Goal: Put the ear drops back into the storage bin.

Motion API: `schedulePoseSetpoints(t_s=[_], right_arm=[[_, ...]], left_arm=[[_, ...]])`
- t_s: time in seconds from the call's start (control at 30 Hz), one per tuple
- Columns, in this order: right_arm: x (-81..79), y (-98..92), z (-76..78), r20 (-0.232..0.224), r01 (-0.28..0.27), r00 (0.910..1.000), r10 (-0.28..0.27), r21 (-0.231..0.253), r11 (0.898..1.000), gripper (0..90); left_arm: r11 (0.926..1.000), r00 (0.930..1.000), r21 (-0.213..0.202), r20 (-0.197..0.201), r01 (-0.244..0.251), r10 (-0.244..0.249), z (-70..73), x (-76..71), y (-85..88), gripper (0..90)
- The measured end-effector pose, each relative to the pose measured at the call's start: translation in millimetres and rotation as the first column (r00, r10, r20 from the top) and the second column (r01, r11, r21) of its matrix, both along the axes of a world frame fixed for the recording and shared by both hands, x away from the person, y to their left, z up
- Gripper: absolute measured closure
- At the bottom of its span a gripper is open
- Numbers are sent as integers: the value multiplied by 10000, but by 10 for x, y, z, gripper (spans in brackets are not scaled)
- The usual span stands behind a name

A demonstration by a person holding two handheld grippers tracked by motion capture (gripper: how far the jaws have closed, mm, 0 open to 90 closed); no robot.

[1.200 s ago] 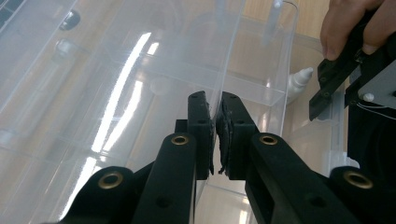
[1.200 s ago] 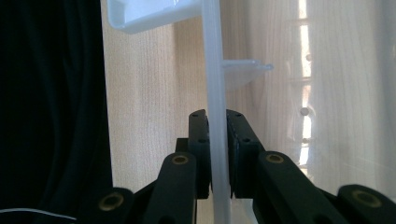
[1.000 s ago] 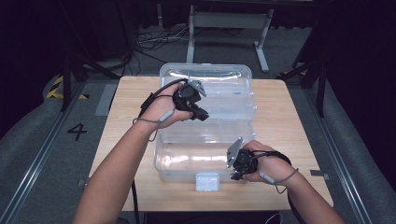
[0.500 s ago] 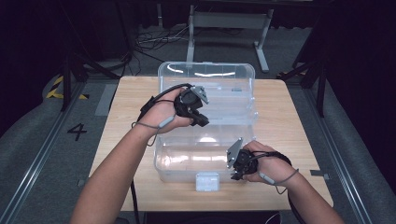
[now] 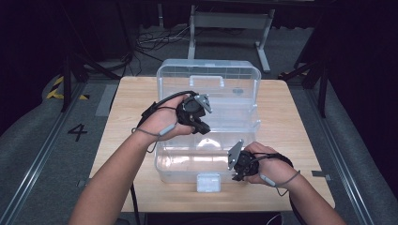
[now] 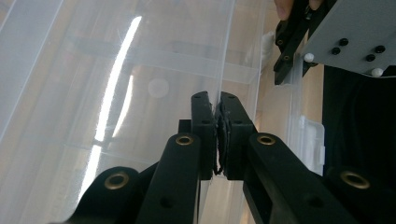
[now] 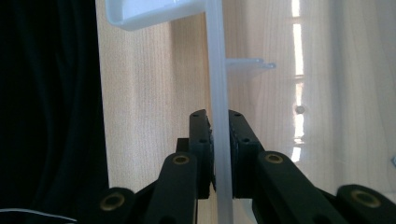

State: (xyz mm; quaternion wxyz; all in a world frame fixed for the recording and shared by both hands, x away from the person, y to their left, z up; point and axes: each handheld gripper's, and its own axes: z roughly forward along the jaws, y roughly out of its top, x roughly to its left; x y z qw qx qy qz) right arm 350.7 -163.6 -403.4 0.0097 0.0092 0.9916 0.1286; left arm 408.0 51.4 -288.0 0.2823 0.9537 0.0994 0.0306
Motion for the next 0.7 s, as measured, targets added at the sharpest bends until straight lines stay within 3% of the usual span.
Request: schedulePoseSetpoints(t_s=[0.4, 0.7], right_arm=[[-49, 27, 8, 256, 255, 9994, -248, -280, 9993, 820], [-101, 59, 0, 775, 525, 9958, -493, -401, 9978, 821]], left_arm=[[10000, 9999, 12, -161, 45, -45, -23, -45, -1, 864], [9998, 9996, 120, -248, 139, -136, -42, -85, -22, 866]])
